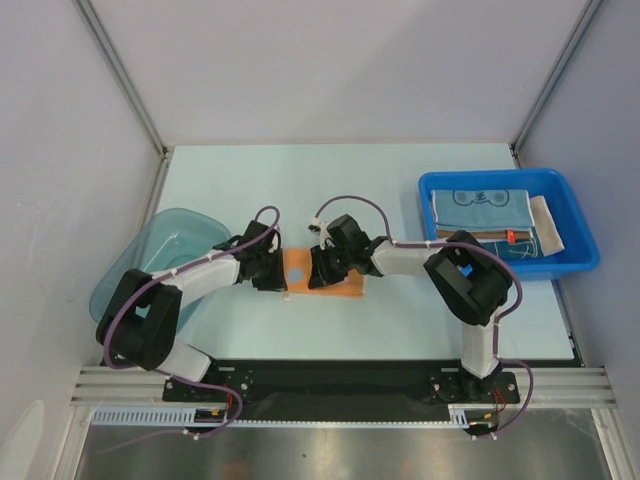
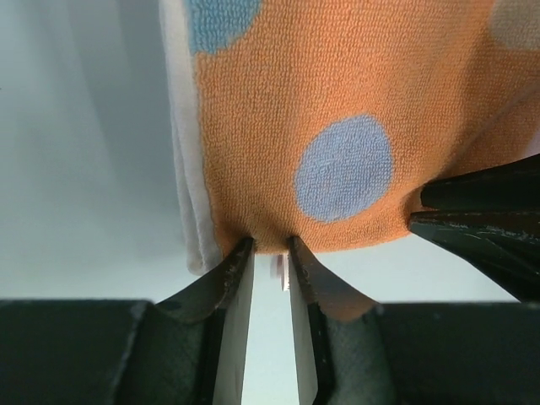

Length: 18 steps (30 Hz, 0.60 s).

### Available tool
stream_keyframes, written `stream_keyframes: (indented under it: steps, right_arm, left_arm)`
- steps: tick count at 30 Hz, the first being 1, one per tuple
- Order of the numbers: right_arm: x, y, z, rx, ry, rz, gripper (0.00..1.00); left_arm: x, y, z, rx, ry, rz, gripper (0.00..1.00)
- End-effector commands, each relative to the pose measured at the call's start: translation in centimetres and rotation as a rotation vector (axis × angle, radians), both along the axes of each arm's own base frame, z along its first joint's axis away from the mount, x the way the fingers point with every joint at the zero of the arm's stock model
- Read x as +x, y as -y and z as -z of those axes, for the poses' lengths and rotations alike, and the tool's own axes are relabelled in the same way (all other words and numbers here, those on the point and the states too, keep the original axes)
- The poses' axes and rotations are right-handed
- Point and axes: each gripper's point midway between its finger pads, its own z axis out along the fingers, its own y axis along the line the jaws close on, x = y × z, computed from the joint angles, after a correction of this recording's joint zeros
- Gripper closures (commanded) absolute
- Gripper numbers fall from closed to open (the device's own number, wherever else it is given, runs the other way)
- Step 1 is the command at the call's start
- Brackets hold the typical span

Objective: Fold and stack the towels
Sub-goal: Neatly place the folded towel into the bin

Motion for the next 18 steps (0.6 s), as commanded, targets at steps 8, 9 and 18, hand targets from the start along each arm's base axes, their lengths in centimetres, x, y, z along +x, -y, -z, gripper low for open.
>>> stream_keyframes:
  steps: [8,9,18]
  right_arm:
    - [-0.5,4.4,-4.6,-0.079,0.082,0.113,0.74]
    - [-0.8,5.0,-4.3,-0.094,0.078,0.122,0.73]
    - [-1.9,10.9,0.5,-0.267,0.111,0.232,0.74]
  left_arm:
    - [2.7,-0.1,-4.5,0.028,0.112,-0.024,0.67]
    - [2.7,-0.2,-4.4,0.027,0.115,-0.026,0.67]
    - [1.3,-1.2,-0.3,0.085,0.036,-0.024,0.68]
